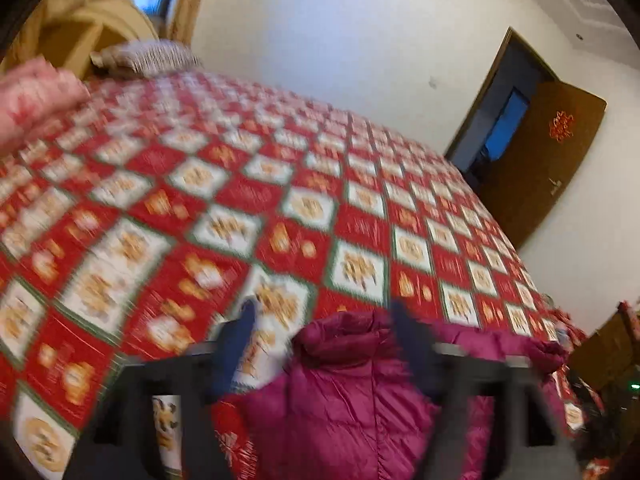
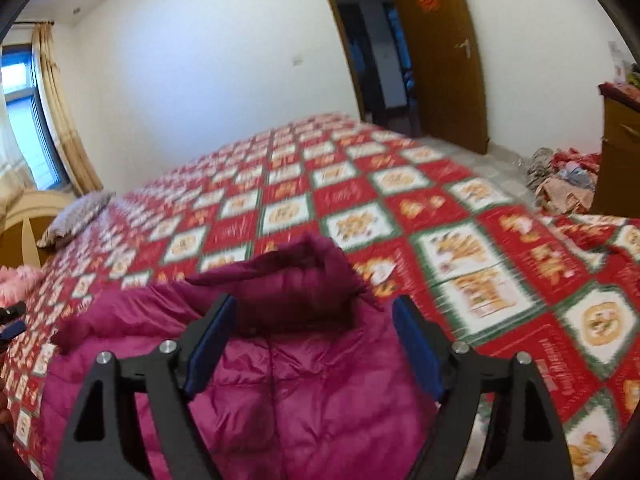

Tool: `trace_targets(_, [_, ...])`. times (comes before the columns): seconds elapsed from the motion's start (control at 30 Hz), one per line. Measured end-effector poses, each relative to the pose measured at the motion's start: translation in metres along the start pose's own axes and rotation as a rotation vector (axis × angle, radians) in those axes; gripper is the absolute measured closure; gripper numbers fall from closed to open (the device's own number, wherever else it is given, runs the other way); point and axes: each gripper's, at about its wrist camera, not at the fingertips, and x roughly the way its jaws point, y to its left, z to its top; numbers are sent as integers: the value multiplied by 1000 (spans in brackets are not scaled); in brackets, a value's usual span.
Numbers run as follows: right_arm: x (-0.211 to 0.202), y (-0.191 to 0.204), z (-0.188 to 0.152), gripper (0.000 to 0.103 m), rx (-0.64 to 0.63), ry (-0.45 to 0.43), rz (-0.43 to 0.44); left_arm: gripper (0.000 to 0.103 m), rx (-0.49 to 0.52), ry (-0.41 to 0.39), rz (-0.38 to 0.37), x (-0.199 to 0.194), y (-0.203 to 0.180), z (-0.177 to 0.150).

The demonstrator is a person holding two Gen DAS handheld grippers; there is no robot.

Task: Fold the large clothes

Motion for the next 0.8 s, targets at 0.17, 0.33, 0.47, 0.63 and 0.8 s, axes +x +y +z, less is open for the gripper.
trace_targets(0.17, [-24, 35, 13, 39, -121, 22, 109, 23, 73, 30, -28, -6, -35, -18])
trace_targets(0.33, [8, 98, -1, 51, -299, 202, 247, 23, 161, 128, -83, 15, -90, -76])
trace_targets(0.47, [52, 131, -23, 64, -408, 285, 213, 23, 248, 143, -55, 34, -117, -92])
trace_targets(0.63, [89, 124, -40, 64, -387, 323, 163, 23, 331, 104, 56, 66, -126, -87])
trace_targets(0.8, [91, 123, -43, 64, -394, 303, 146, 21, 279, 155, 78, 97, -113, -95])
